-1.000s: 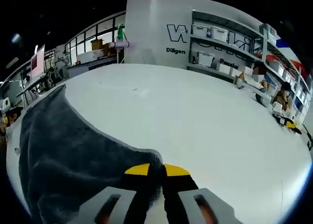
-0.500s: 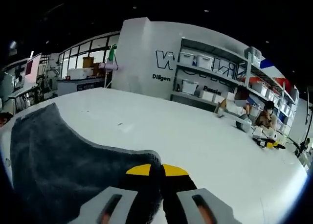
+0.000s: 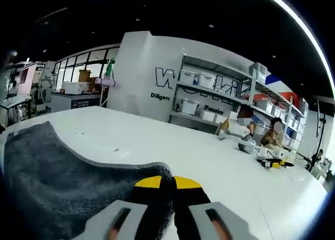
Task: Fold the towel on the table until its edges align and the towel forms a compact rectangular stack.
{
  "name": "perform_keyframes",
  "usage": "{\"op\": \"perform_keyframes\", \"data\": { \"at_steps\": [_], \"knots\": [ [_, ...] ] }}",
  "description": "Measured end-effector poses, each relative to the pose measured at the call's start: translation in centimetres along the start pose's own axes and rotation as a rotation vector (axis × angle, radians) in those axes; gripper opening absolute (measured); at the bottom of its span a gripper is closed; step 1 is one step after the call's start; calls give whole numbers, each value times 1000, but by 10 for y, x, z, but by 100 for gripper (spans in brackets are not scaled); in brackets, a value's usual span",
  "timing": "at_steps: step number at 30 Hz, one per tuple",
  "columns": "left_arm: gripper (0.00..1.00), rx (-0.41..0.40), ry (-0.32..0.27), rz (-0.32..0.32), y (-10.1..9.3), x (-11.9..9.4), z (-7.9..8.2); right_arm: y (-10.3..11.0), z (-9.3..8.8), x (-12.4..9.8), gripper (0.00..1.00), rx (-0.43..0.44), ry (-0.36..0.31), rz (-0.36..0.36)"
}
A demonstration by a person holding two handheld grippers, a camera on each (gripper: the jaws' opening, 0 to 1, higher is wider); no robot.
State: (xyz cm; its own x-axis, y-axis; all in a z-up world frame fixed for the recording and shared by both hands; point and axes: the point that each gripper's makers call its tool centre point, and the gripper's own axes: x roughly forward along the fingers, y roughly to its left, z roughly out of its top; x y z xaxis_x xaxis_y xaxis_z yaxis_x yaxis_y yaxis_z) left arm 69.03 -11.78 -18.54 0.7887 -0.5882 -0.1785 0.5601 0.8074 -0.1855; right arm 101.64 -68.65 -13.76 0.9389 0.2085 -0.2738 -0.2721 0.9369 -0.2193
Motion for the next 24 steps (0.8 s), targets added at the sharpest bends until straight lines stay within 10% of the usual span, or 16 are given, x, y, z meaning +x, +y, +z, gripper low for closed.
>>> {"op": "perform_keyframes", "data": {
  "at_steps": [24],
  "knots": [
    [97, 5, 7, -3, -1, 3, 0, -8, -24, -6, 17, 8, 54, -50]
  ]
}}
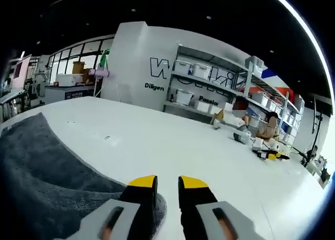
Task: Fold the towel on the table until its edges align and the towel forms a compact rectangular stack.
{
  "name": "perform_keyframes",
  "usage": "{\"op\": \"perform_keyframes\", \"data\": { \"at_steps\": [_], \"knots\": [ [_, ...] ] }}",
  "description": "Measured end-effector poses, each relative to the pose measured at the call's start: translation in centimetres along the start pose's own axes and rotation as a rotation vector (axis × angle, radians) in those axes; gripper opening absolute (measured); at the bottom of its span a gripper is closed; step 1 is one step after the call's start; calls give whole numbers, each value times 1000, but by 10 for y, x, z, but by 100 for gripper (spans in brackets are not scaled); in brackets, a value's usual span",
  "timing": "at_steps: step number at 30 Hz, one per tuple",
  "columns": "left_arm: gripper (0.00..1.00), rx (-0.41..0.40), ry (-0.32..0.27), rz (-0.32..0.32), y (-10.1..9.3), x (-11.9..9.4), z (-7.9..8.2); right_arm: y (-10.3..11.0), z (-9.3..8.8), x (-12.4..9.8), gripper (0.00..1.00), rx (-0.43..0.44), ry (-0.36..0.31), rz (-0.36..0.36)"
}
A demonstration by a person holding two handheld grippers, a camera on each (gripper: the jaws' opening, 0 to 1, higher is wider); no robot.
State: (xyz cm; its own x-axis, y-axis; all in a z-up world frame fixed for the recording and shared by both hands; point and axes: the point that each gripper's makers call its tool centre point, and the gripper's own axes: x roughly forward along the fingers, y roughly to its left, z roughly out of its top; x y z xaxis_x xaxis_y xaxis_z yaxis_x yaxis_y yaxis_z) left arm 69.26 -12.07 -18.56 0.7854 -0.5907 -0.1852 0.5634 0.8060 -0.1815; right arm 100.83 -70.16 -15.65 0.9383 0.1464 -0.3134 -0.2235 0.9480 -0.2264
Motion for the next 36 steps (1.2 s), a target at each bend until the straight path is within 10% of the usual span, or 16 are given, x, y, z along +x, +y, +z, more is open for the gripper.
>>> {"op": "perform_keyframes", "data": {
  "at_steps": [23, 36],
  "knots": [
    [97, 2, 9, -3, 1, 2, -4, 29, -16, -82, 32, 135, -89, 118],
    [97, 3, 19, -3, 4, 5, -6, 104, -25, -140, 54, 83, -46, 242]
  ]
}}
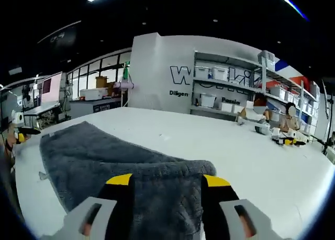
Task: Fold the towel on the table until its edges align and the towel forms a compact rectangular stack.
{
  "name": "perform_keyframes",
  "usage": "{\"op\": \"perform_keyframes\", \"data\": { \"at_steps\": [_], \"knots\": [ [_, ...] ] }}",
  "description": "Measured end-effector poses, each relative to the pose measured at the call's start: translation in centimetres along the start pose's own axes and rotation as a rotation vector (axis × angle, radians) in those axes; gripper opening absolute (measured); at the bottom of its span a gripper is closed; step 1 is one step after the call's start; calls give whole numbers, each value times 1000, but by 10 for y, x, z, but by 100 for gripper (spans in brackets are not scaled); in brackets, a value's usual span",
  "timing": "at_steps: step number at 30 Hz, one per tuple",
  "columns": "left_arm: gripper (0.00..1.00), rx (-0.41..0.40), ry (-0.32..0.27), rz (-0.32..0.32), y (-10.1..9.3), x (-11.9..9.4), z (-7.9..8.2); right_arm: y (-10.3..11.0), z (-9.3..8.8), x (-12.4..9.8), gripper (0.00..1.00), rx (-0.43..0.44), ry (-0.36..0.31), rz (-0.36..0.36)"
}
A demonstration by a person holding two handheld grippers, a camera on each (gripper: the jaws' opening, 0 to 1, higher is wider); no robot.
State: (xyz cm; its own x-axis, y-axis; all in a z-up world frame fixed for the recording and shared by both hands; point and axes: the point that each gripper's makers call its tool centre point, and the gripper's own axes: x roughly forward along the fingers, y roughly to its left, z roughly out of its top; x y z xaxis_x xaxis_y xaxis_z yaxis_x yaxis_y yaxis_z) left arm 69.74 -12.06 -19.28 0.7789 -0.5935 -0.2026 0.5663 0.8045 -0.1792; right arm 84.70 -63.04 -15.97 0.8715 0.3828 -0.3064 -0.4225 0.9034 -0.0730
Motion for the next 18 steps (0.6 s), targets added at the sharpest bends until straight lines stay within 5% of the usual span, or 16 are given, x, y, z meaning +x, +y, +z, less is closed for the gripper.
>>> {"op": "perform_keyframes", "data": {
  "at_steps": [8, 18],
  "knots": [
    [97, 1, 3, 2, 5, 2, 0, 44, -10, -24, 60, -17, 10, 27],
    [97, -7, 9, -1, 10, 4, -2, 66, -31, -54, 72, 16, 43, -43]
  ]
}}
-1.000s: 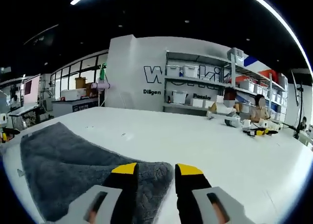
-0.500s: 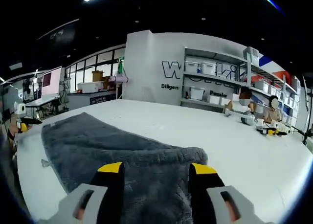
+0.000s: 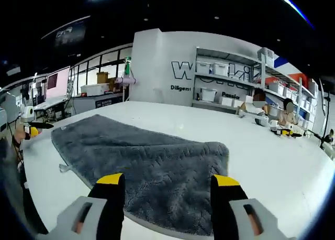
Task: Fold the towel on the table until its edges align and the towel forms a compact rectangular stack.
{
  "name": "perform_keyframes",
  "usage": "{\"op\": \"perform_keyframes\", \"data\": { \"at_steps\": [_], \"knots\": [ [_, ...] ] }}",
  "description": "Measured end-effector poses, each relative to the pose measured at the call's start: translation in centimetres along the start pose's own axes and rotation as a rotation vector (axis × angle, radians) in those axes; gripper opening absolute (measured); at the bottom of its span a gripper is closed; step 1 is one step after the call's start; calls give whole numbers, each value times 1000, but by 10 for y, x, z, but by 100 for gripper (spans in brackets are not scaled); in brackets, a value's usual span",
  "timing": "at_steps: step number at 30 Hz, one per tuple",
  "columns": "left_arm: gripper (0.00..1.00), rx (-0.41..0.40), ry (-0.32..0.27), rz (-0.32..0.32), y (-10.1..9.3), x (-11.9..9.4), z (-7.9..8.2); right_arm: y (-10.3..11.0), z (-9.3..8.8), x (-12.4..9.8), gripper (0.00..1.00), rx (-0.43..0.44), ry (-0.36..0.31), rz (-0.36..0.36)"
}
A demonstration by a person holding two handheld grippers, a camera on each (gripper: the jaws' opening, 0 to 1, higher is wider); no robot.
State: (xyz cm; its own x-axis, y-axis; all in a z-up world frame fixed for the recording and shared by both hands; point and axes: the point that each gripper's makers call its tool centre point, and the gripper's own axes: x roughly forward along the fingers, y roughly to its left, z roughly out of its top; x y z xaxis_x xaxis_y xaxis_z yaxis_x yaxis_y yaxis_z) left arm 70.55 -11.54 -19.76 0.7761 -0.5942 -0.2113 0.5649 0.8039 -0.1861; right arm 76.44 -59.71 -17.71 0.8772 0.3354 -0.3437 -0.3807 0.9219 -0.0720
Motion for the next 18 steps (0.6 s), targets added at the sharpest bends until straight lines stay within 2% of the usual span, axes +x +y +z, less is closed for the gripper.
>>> {"op": "perform_keyframes", "data": {
  "at_steps": [5, 7, 10, 14, 18],
  "knots": [
    [97, 1, 6, -4, 2, 0, -1, 11, -11, -11, 77, 34, 10, -19],
    [97, 2, 6, -7, 2, 0, -1, 18, -11, -16, 77, 49, -12, -31],
    [97, 2, 5, -11, 2, 0, -1, 30, -14, -23, 79, 68, -31, -44],
    [97, 1, 9, -17, 3, 2, -1, 47, -20, -30, 86, 75, -27, -66],
    [97, 6, 9, -20, 3, 2, -1, 62, -25, -33, 87, 82, -37, -68]
  ]
}}
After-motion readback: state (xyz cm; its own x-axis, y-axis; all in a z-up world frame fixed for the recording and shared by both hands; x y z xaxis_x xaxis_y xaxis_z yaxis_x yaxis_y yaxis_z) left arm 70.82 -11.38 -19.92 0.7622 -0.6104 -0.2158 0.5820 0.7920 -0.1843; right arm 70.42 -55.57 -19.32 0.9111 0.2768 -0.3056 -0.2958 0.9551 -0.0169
